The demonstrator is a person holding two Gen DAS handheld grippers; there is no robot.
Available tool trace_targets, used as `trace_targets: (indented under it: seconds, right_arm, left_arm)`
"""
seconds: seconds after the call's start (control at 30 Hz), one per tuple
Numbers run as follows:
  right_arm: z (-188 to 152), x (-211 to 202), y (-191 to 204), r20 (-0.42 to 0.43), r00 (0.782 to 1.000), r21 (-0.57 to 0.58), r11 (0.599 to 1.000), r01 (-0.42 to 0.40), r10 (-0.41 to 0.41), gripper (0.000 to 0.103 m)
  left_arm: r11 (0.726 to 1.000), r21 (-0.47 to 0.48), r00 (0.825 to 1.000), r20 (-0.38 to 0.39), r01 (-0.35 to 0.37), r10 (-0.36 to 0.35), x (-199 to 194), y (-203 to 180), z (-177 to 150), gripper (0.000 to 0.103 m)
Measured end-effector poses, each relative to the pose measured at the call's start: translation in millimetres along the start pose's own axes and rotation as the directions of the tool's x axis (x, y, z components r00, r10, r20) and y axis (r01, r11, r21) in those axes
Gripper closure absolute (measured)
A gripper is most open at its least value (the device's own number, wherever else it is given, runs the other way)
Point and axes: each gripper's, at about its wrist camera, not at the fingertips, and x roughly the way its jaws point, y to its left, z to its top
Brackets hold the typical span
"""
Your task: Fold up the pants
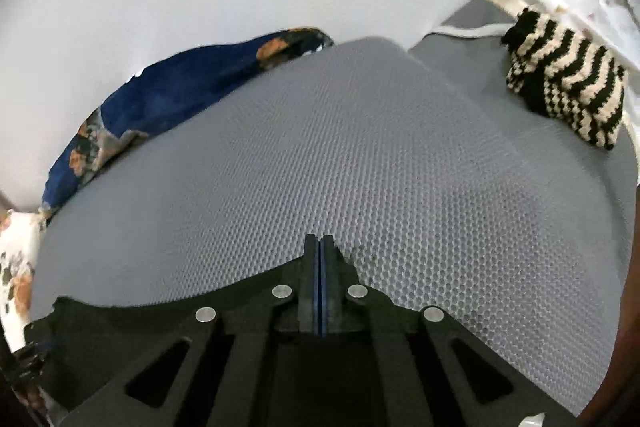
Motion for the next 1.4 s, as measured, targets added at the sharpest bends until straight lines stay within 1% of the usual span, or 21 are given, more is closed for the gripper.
trace_targets:
  seconds: [0.07,0.13,0.23,0.33,0.4,0.5,0.57,0.63,0.67,0.73,0.8,0.83,0.87,1.0,1.13,1.23,1.27,1.3,1.33,1.4]
  right_arm:
    - [1,14,-1,-0.025,1.0,0.014,1.0,0.017,-0.016,0.103]
    - [-1,29,-2,-0.052,0.998,0.003,0.999,0.046,-0.046,0.103]
    - [-8,48,-6,-0.091,0.993,0.006,0.997,0.08,-0.079,0.103]
    - [-10,51,-8,-0.093,0.991,0.012,0.995,0.094,-0.093,0.103]
    - [-8,51,-9,-0.11,0.99,0.033,0.995,0.091,-0.087,0.099]
    - [-5,36,-8,-0.127,0.989,0.042,0.995,0.087,-0.081,0.092]
    - [-5,11,-6,-0.093,0.993,0.051,0.996,0.078,-0.073,0.085]
    - [-10,-14,-8,-0.084,0.994,0.07,0.995,0.074,-0.068,0.083]
    - [-17,-26,-10,-0.08,0.995,0.083,0.995,0.062,-0.056,0.082]
    - [-35,-50,-17,-0.084,0.994,0.104,0.991,0.079,-0.07,0.082]
    - [-53,-63,-23,-0.097,0.993,0.129,0.989,0.079,-0.066,0.082]
    - [-65,-69,-28,-0.108,0.991,0.147,0.985,0.091,-0.076,0.082]
    - [-77,-73,-33,-0.127,0.988,0.168,0.979,0.113,-0.092,0.082]
    - [-118,-80,-47,-0.191,0.976,0.263,0.953,0.149,-0.1,0.082]
    - [-145,-82,-53,-0.236,0.969,0.325,0.935,0.144,-0.067,0.082]
    - [-152,-75,-57,-0.243,0.97,0.376,0.918,0.124,-0.032,0.082]
    - [-153,-73,-57,-0.232,0.972,0.386,0.915,0.118,-0.028,0.084]
    - [-152,-73,-57,-0.209,0.978,0.39,0.914,0.112,-0.031,0.088]
    - [-148,-73,-55,-0.18,0.983,0.379,0.92,0.103,-0.036,0.099]
    - [-142,-75,-52,-0.143,0.989,0.371,0.924,0.094,-0.043,0.1]
  left_arm:
    - [1.0,0.0,1.0,0.013,-0.023,0.023,1,5,0,0.054]
    - [0.999,-0.005,0.999,0.009,-0.044,0.044,4,10,0,0.054]
    - [0.999,-0.01,0.999,0.001,-0.05,0.05,10,17,-2,0.054]
    - [0.998,-0.016,0.999,-0.01,-0.052,0.052,16,23,-3,0.054]
    - [0.998,-0.016,0.999,-0.013,-0.053,0.053,21,25,-2,0.054]
    - [0.998,-0.011,0.998,-0.004,-0.063,0.063,20,24,1,0.054]
    - [0.998,-0.013,0.998,-0.001,-0.058,0.058,17,23,0,0.054]
    - [0.999,-0.004,0.999,0.009,-0.047,0.047,9,21,-3,0.054]
    - [0.999,0.003,0.999,0.012,-0.038,0.038,6,19,-6,0.054]
    - [0.999,0.022,1.0,0.014,-0.027,0.027,-1,14,-11,0.054]
    - [0.999,0.045,1.0,0.02,-0.01,0.009,-9,8,-18,0.054]
    - [0.999,0.053,1.0,0.02,-0.001,0.0,-11,6,-20,0.054]
    - [0.998,0.062,1.0,0.016,0.006,-0.007,-13,5,-24,0.054]
    - [0.998,0.058,1.0,-0.002,0.013,-0.013,-15,6,-34,0.053]
    - [1.0,0.024,1.0,-0.003,0.003,-0.003,-16,16,-41,0.053]
    - [1.0,0.01,1.0,-0.001,0.001,-0.001,-16,21,-44,0.053]
    - [1.0,0.007,1.0,-0.002,0.001,-0.001,-15,23,-45,0.053]
    - [1.0,0.007,1.0,-0.002,0.002,-0.002,-15,23,-46,0.053]
    - [1.0,0.007,1.0,-0.001,-0.001,0.001,-14,23,-46,0.053]
    - [1.0,0.005,1.0,0.002,-0.001,0.001,-14,23,-46,0.053]
